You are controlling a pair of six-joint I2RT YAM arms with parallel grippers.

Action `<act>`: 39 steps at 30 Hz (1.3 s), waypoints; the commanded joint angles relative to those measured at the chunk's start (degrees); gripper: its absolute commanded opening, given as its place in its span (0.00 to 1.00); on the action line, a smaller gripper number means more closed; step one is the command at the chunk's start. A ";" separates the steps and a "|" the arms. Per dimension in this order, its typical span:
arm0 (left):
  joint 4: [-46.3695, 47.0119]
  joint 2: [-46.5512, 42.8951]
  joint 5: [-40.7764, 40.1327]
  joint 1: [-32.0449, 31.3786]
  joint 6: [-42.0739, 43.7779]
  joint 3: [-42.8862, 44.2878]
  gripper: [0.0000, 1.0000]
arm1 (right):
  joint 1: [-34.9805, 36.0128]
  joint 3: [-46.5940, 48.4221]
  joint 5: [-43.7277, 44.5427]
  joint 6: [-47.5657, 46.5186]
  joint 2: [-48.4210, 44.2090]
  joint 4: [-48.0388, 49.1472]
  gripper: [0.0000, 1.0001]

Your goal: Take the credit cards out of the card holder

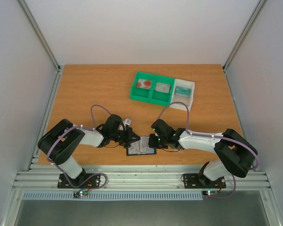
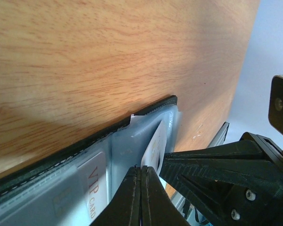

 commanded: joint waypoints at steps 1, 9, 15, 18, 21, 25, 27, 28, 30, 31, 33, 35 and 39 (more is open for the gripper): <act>2.06 -1.53 0.55 0.17 0.78 -1.17 0.00 | -0.19 -0.90 1.45 0.66 -0.07 -0.77 0.03; -7.42 -7.50 -2.73 1.02 5.57 -1.41 0.01 | -0.17 -0.33 2.49 0.30 -0.64 -2.07 0.03; -16.71 -13.80 -7.23 1.31 8.26 -0.51 0.00 | -0.20 -0.08 2.47 0.60 -1.45 -2.26 0.04; -21.64 -17.66 -10.10 1.44 9.72 0.28 0.01 | -0.15 0.28 1.95 0.66 -3.00 -2.33 0.08; -23.61 -20.81 -11.15 1.42 10.16 0.63 0.00 | -0.19 -0.28 1.19 0.95 -5.47 -1.07 0.12; -24.36 -24.14 -11.46 1.40 9.50 1.22 0.00 | -0.17 -0.72 -1.97 2.09 -8.63 1.52 0.22; -23.91 -25.83 -11.15 1.41 8.79 1.19 0.01 | -0.15 -1.13 -3.92 3.36 -9.95 3.46 0.31; -23.30 -26.76 -10.82 1.41 8.17 1.08 0.00 | -0.14 -1.41 -4.84 4.05 -10.44 4.83 0.35; -21.70 -28.38 -9.71 1.40 6.79 1.01 0.01 | -0.16 -2.60 -6.67 5.92 -11.50 8.72 0.44; -21.15 -29.29 -9.28 1.40 6.17 1.17 0.01 | -0.20 -3.31 -7.42 6.94 -12.02 10.87 0.47; -20.87 -31.29 -9.03 1.40 4.85 1.56 0.01 | -0.17 -4.78 -8.33 9.18 -13.03 14.25 0.53; -20.84 -33.74 -9.58 1.40 4.23 1.75 0.01 | -0.15 -5.39 -8.35 10.47 -13.88 15.66 0.59; -19.54 -38.11 -11.32 1.40 3.05 0.63 0.01 | -0.20 -5.52 -7.86 10.92 -16.33 16.66 0.71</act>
